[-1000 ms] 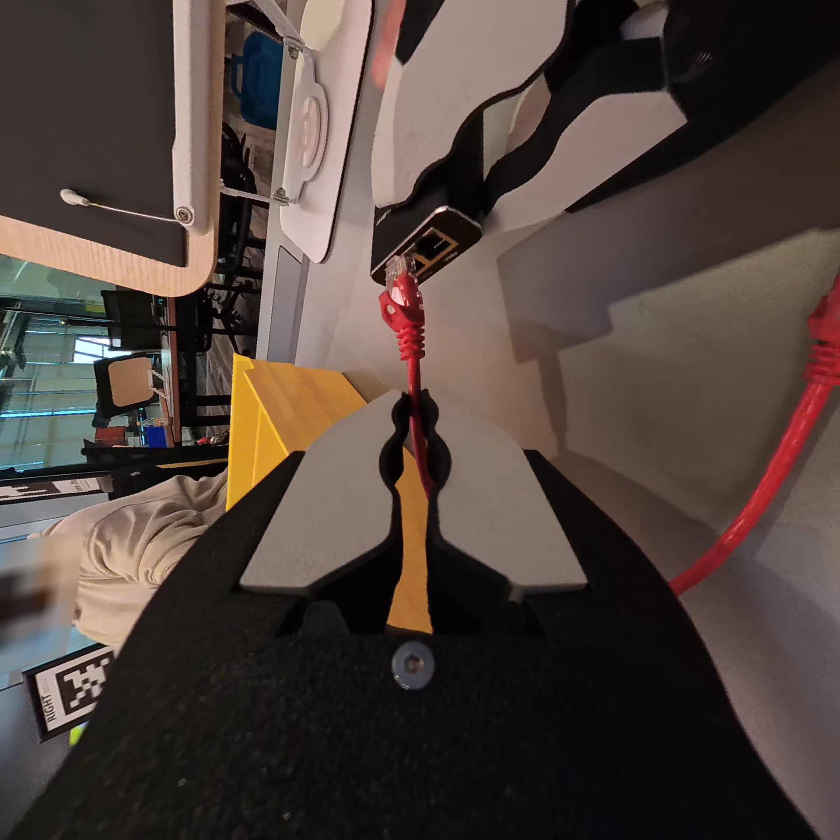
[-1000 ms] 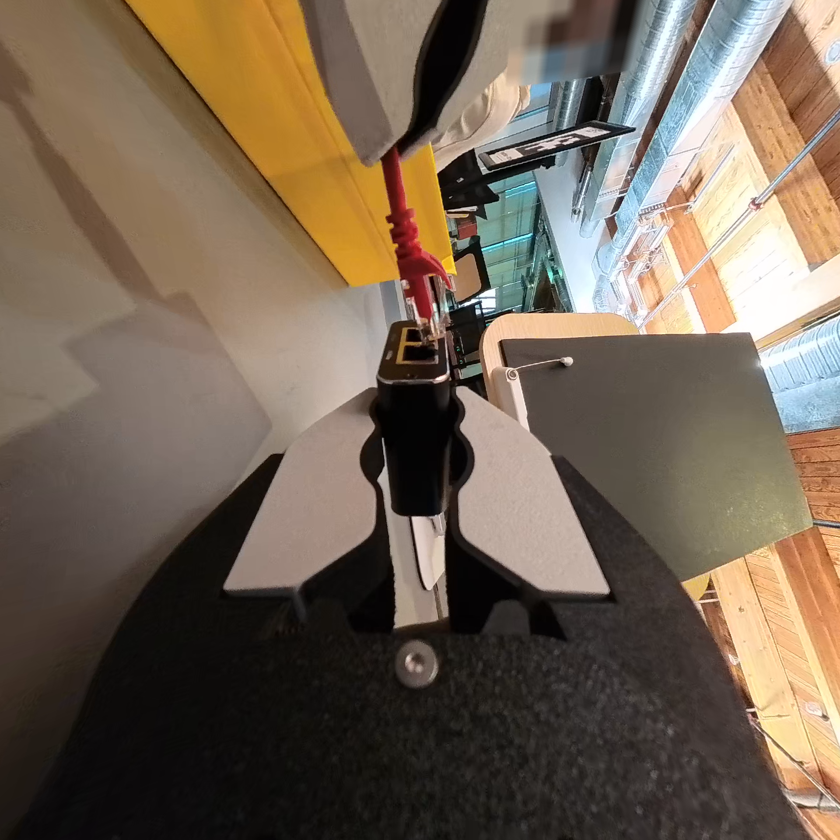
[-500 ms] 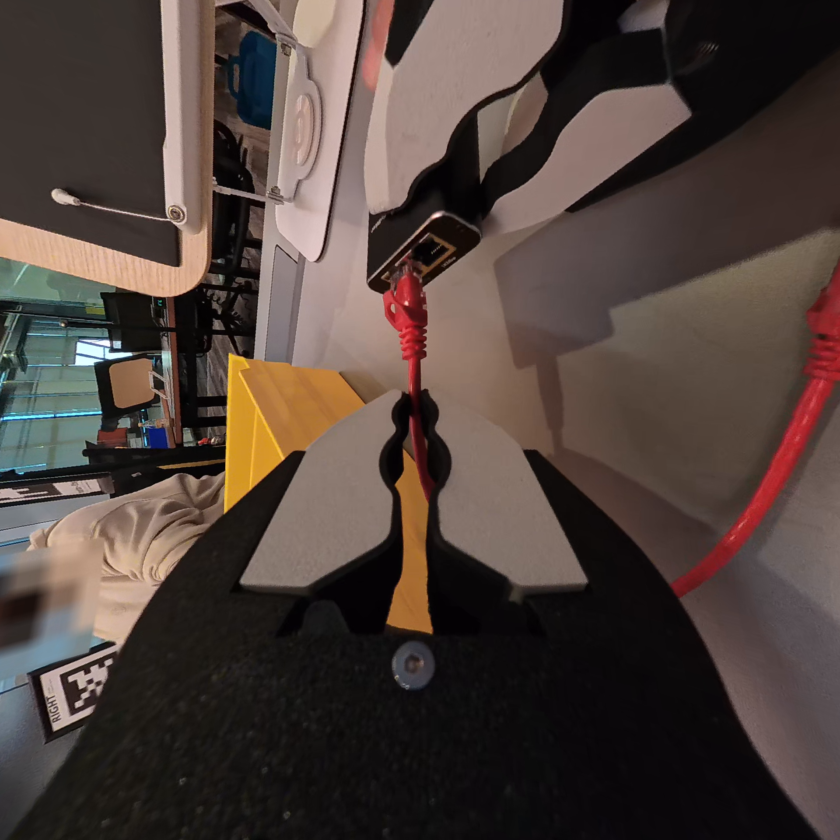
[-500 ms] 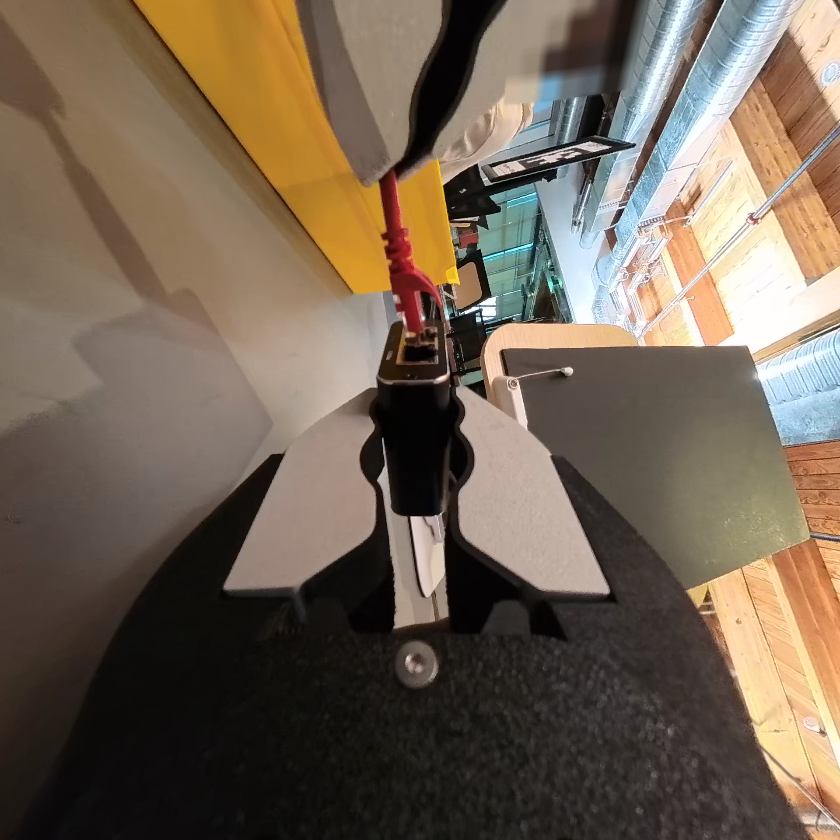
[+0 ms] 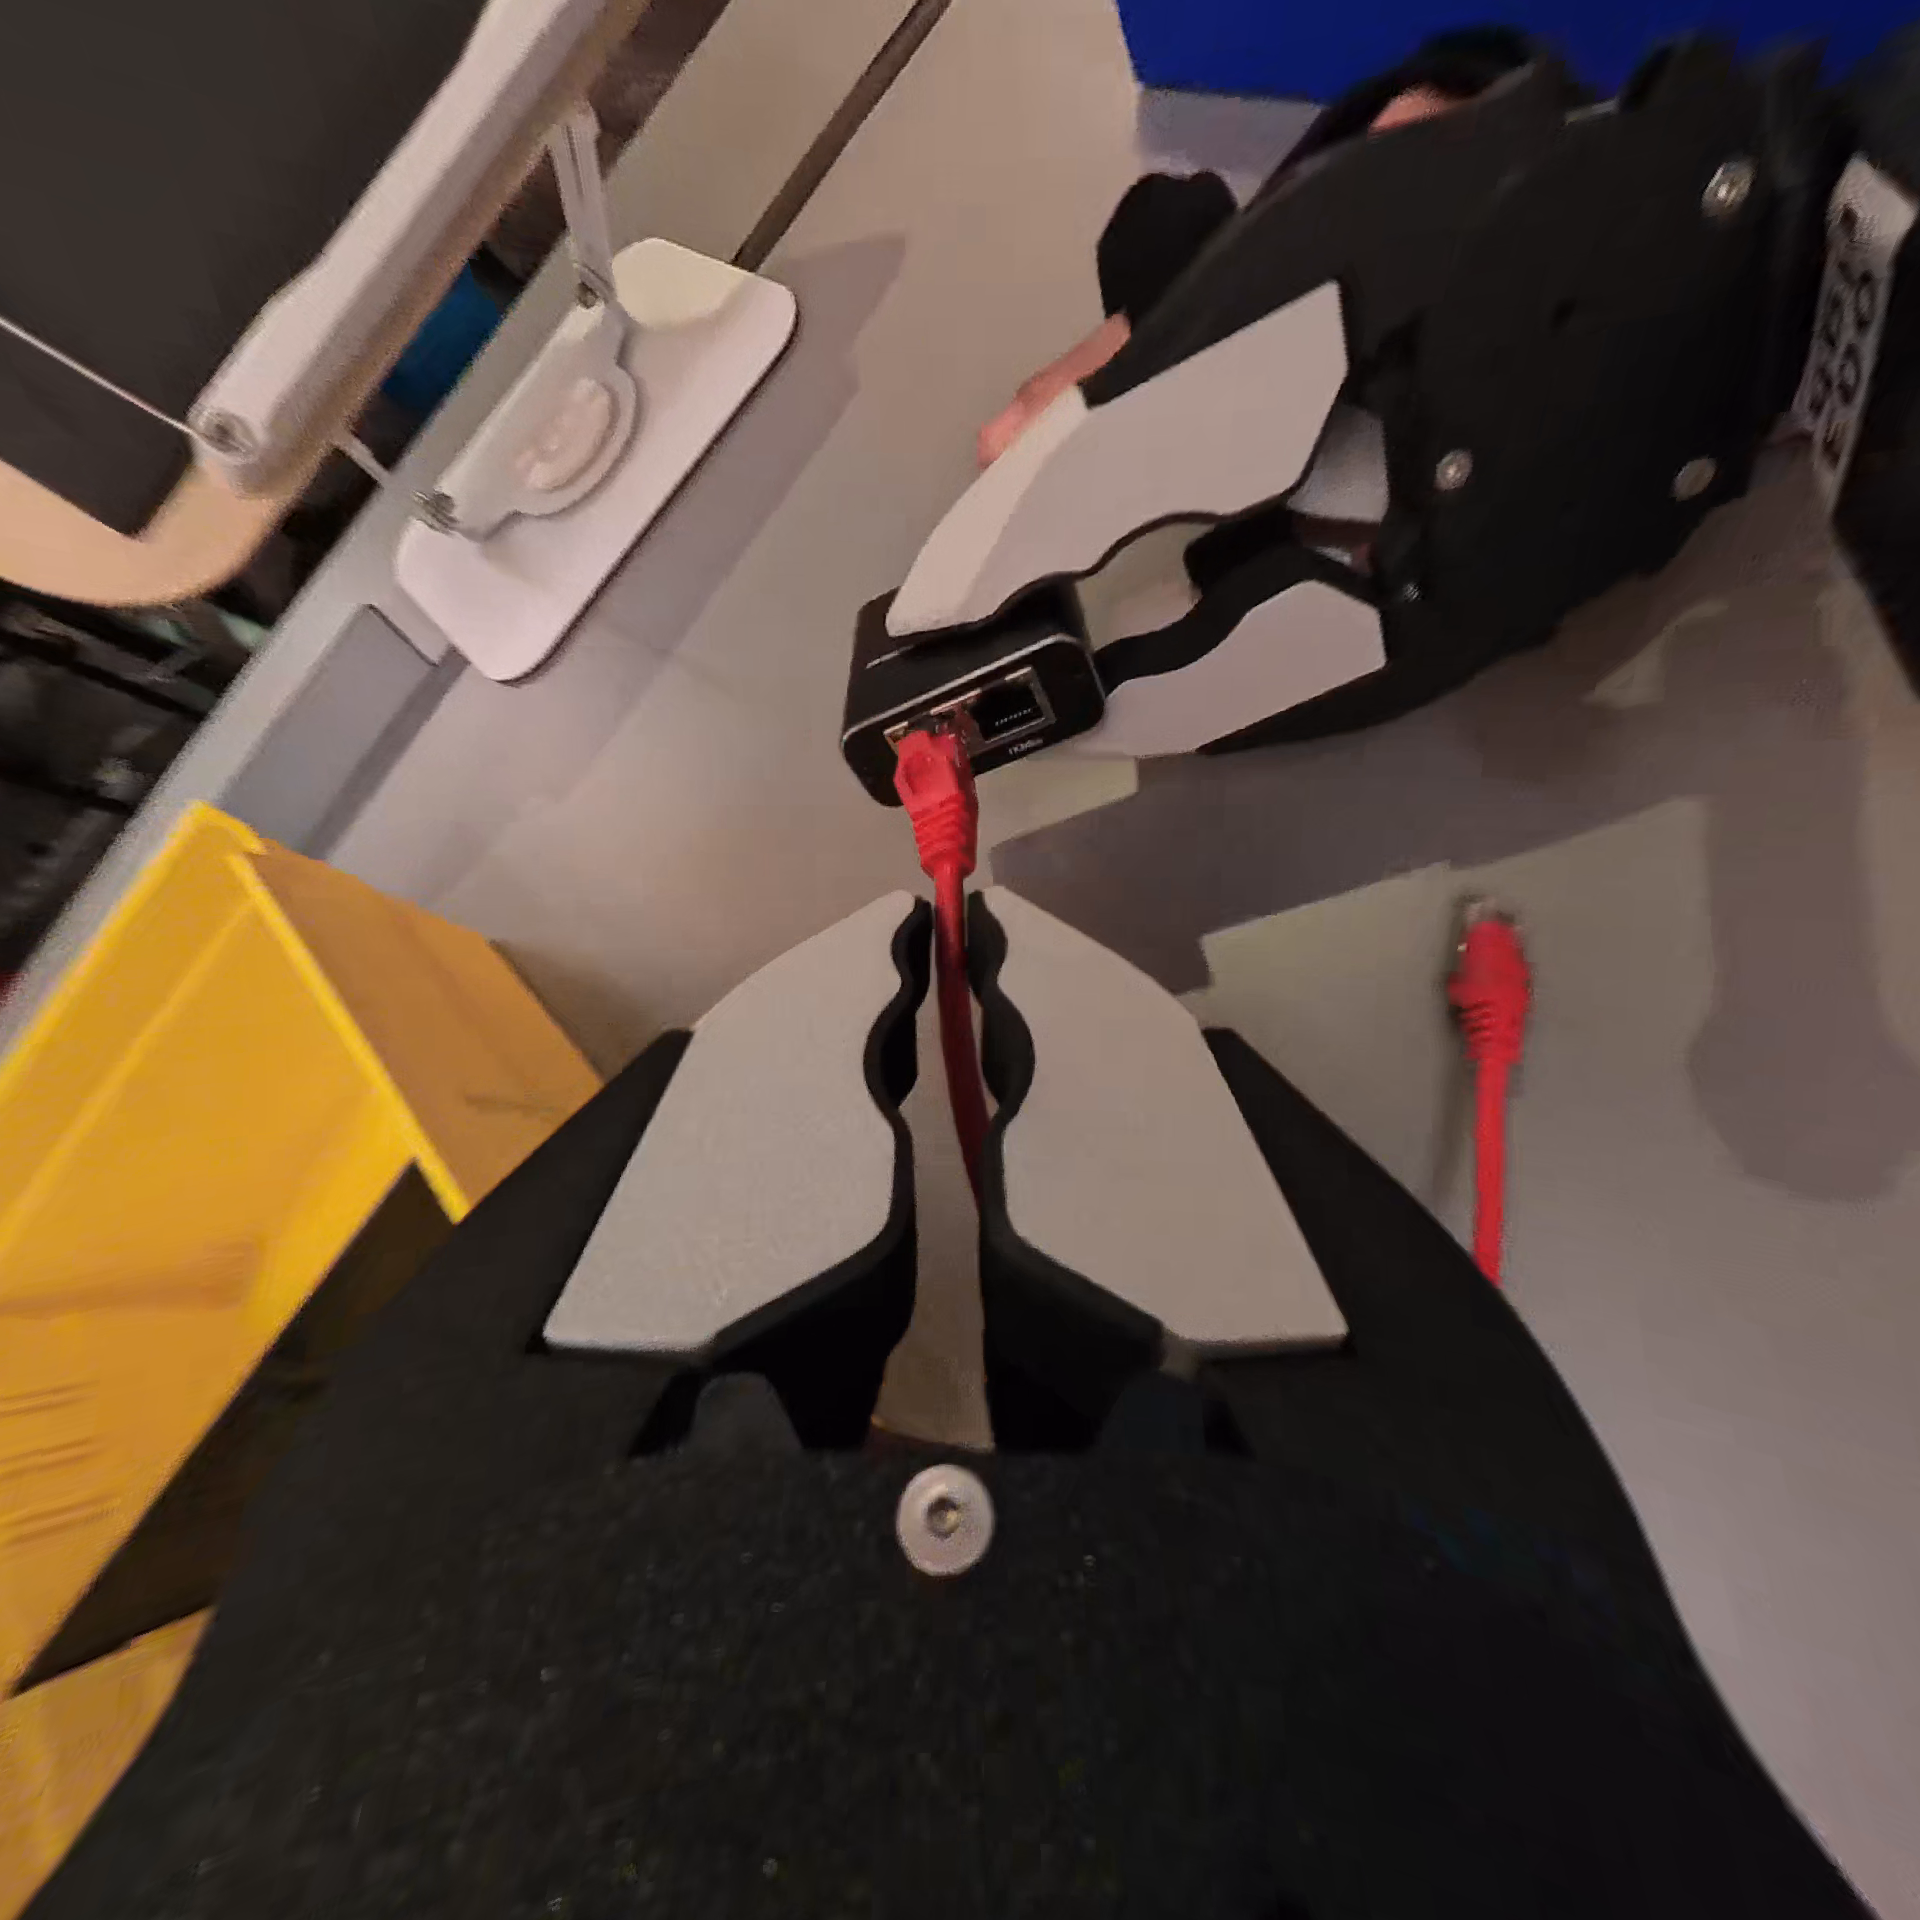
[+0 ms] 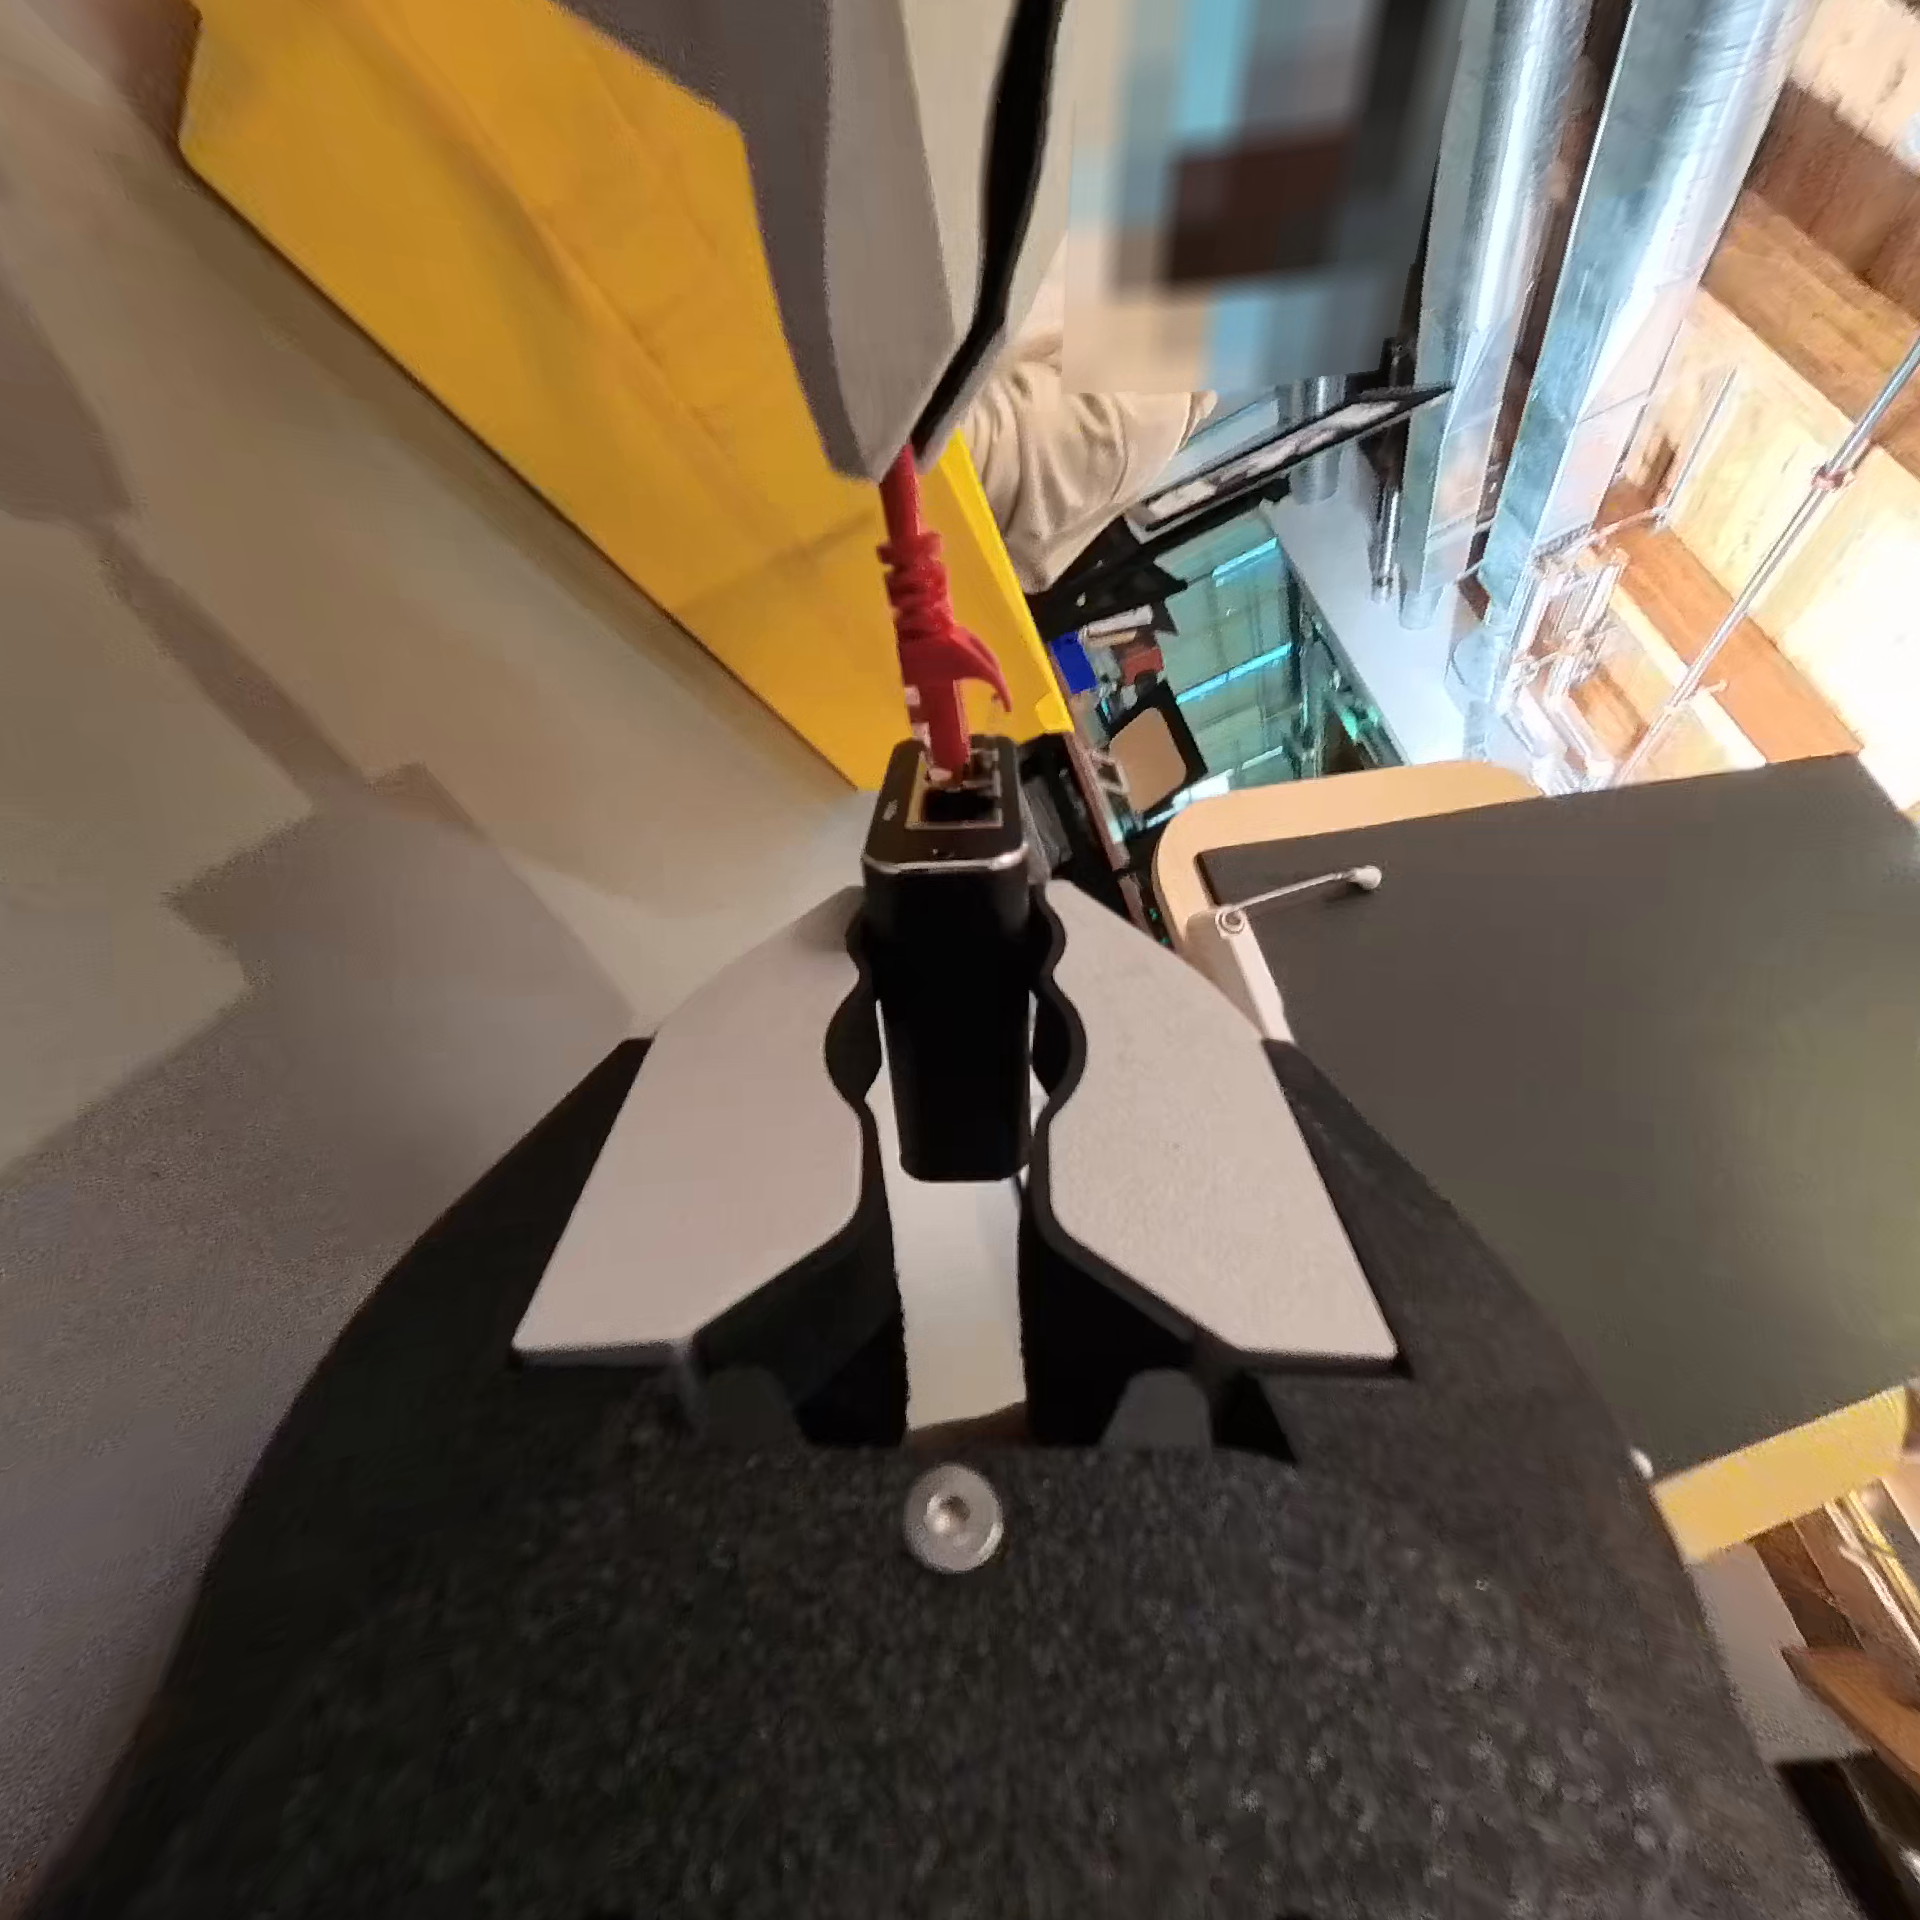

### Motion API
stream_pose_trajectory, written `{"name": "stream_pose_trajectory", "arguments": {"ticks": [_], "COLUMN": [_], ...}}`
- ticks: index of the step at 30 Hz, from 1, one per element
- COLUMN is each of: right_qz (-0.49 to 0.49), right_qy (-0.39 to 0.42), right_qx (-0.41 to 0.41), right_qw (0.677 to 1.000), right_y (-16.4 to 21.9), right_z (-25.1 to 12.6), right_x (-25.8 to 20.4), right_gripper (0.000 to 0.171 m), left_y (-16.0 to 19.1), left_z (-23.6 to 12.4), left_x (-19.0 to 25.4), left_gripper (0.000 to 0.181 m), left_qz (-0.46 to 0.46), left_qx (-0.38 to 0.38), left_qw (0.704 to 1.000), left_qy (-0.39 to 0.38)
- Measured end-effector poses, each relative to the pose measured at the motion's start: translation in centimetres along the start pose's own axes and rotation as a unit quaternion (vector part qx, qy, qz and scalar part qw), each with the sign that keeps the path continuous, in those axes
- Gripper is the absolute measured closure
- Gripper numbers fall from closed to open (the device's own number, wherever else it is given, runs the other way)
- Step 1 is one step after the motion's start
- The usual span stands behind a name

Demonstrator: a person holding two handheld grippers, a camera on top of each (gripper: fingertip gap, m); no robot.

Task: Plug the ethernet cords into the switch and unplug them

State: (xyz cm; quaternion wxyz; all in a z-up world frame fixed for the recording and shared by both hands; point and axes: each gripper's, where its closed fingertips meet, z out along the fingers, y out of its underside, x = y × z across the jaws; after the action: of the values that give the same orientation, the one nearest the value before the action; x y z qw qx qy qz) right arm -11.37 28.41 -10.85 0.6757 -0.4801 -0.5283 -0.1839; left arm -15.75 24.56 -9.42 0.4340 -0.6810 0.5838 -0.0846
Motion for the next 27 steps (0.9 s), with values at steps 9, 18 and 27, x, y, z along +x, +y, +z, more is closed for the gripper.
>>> {"name": "stream_pose_trajectory", "arguments": {"ticks": [9,18,27], "right_qz": [-0.038,-0.036,-0.034], "right_qy": [0.005,-0.009,-0.024], "right_qx": [0.035,0.024,0.001], "right_qw": [0.999,0.999,0.999], "right_y": [-2.0,-1.8,-2.4], "right_z": [-0.3,-0.4,-0.8], "right_x": [-0.5,-0.6,-1.1], "right_gripper": [0.147,0.147,0.148], "left_y": [0.3,0.2,0.5], "left_z": [0.6,0.8,0.5], "left_x": [1.0,1.2,1.2], "left_gripper": [0.17,0.17,0.171], "left_qz": [-0.089,-0.061,-0.049], "left_qx": [0.02,0.012,0.006], "left_qw": [0.993,0.996,0.997], "left_qy": [0.069,0.057,0.059]}}
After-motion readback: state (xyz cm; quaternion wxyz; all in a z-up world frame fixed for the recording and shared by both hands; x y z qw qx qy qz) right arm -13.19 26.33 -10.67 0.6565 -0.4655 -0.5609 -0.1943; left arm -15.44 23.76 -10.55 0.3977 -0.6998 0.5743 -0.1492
